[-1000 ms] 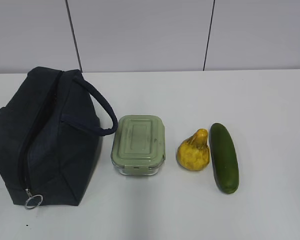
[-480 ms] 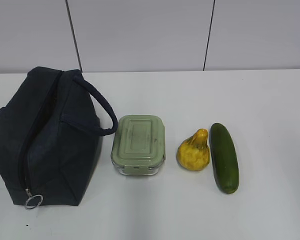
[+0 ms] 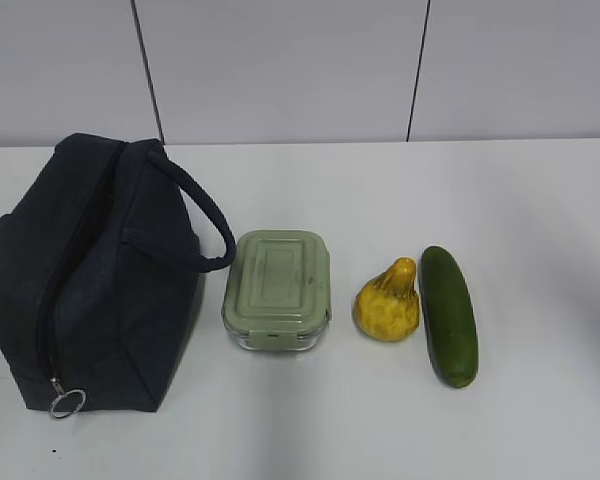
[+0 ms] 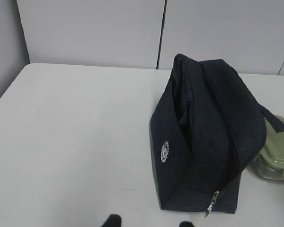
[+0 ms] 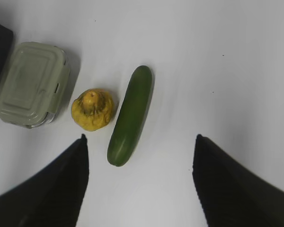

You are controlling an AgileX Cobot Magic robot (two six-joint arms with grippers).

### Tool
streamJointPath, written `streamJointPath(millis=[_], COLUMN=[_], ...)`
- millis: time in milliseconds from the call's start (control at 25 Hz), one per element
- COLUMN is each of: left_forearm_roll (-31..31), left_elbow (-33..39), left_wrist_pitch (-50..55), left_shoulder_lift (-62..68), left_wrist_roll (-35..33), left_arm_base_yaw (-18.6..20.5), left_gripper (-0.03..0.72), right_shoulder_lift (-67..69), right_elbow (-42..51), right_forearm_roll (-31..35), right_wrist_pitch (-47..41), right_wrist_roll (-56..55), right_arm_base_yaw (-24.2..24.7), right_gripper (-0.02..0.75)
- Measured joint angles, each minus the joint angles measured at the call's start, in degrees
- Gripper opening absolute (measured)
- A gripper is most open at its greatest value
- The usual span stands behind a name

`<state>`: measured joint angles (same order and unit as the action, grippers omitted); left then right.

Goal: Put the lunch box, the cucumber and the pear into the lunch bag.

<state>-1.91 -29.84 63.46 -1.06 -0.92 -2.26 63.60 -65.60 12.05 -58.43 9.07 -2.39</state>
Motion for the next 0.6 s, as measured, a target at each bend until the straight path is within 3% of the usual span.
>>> streamJointPath(millis=[360,520,600], left_forearm_roll=[0.00,0.00,0.00], left_elbow=[0.00,0.00,0.00], left_wrist_pitch=[0.00,0.00,0.00], left_shoulder_lift=[0.00,0.00,0.00], left_wrist_roll=[0.00,0.00,0.00], left_arm_base_yaw=[0.00,0.00,0.00], left_gripper=[0.237,0.237,0.237], right_shoulder_lift=[25.88,35.14,39.12], right_elbow=[-13.81,-18.58,-21.27], right_forearm_roll=[-0.18,-0.82,-2.15], right_wrist_pitch=[-0.38,-0.72,-1.14], right_wrist_roll=[-0.83,-3.54,-5.06], right_arm_base_yaw=[-2.89,-4.13,-4.74], right_gripper=[0.534,0.596,0.563])
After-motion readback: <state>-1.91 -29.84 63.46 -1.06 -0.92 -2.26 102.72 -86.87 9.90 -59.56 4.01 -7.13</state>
